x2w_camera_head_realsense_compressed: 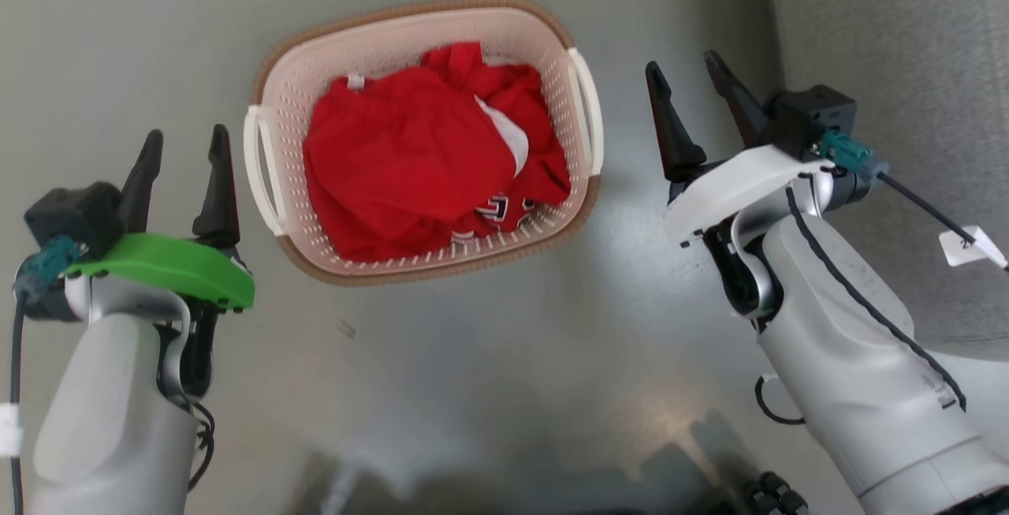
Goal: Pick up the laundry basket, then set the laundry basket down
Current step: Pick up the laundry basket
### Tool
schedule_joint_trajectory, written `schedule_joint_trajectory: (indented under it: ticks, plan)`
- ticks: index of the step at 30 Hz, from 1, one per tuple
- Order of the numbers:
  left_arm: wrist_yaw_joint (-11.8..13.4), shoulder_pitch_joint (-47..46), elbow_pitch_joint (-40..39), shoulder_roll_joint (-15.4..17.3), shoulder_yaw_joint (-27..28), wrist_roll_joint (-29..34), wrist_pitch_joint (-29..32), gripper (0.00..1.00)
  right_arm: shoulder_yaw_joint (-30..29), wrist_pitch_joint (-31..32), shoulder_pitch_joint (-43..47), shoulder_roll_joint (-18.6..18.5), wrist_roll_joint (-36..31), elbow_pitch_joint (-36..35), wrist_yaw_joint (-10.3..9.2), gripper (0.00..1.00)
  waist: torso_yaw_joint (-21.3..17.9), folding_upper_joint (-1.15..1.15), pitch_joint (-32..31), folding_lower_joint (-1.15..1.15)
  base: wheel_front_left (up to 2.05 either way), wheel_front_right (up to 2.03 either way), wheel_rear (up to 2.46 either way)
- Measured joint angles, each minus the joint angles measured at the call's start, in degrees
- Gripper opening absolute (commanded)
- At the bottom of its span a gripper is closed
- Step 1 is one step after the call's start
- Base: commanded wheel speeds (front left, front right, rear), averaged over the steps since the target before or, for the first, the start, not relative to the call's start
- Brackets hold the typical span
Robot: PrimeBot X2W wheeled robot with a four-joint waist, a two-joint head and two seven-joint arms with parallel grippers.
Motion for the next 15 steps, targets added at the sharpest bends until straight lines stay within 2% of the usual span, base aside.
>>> schedule_joint_trajectory:
  ticks: [7,15]
  plan:
    - [-0.59,-3.66,4.01,0.19,-0.48,-0.05,0.67,1.0,0.1,0.0,-2.99,0.07,0.01,4.32,0.55,1.0,0.4,0.0,3.94,0.0,0.0,0.0,0.0]
    - [-1.16,-7.86,8.96,0.03,-1.03,-0.57,1.35,1.0,0.49,0.0,-6.94,0.2,0.2,9.57,2.07,1.0,1.11,0.0,7.6,0.0,0.0,0.0,0.0]
